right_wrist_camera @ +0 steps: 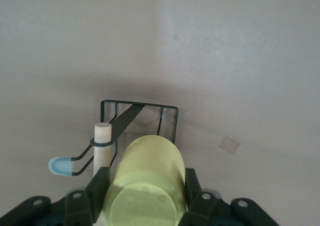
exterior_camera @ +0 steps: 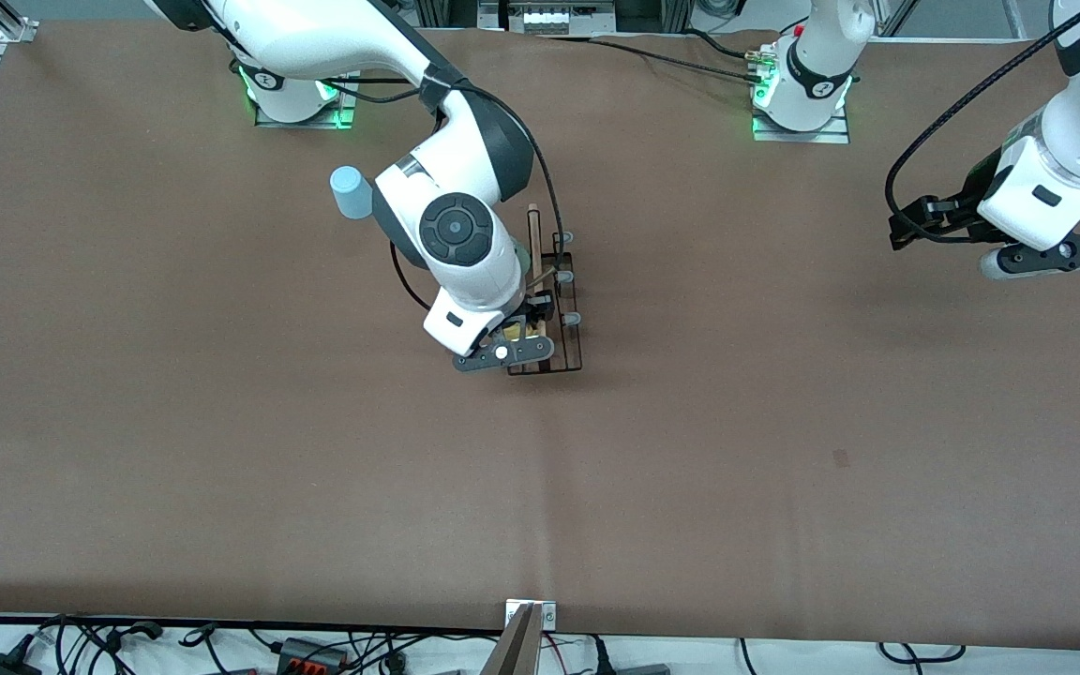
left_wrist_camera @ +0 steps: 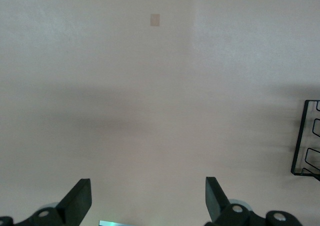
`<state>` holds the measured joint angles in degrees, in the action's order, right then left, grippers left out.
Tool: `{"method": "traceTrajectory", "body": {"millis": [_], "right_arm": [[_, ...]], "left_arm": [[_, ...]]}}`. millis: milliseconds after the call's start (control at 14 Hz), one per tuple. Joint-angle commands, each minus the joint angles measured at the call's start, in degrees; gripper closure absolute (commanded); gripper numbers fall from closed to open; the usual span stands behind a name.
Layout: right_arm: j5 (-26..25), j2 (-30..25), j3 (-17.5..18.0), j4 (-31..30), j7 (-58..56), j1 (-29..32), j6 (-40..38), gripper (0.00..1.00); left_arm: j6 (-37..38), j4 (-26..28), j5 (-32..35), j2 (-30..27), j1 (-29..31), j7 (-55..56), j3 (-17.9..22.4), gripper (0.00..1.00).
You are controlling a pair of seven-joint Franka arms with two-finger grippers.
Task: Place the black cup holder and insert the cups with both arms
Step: 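Carry the yellow cup to the holder and lower it onto a peg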
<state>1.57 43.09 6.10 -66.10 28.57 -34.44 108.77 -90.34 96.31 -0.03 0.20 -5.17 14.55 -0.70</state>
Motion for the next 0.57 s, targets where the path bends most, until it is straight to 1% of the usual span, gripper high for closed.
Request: {"method": "traceTrajectory", "body": {"millis": [0, 214, 286, 357, 429, 500], "right_arm": [[0.6, 0.8, -0.3, -0.1, -0.5, -0.3, 0.0, 0.81], [0.1, 1.2, -0.3, -1.1, -1.4, -0.3, 0.0, 0.81], [0.1, 1.4, -0.3, -1.1, -1.4, -0.3, 0.0, 0.79], [0.2, 1.6, -0.3, -1.1, -1.3, -0.4, 0.0, 0.58], [0.2, 2.0, -0.3, -1.1, -0.6, -0.4, 0.1, 0.11], [0.2, 2.0, -0.3, -1.1, -0.7, -0.4, 0.6, 0.00]], "left_arm": [[0.8, -0.4, -0.9, -0.3, 0.2, -0.6, 0.2, 0.00], [0.9, -0.4, -0.9, -0.3, 0.2, -0.6, 0.2, 0.00], [0.9, -0.4, -0.9, -0.3, 0.2, -0.6, 0.2, 0.00], [0.9, -0.4, -0.9, -0.3, 0.2, -0.6, 0.3, 0.00], [0.9, -0.4, -0.9, -0.3, 0.2, -0.6, 0.3, 0.00], [0.9, -0.4, -0.9, -0.3, 0.2, -0.6, 0.3, 0.00]]}}
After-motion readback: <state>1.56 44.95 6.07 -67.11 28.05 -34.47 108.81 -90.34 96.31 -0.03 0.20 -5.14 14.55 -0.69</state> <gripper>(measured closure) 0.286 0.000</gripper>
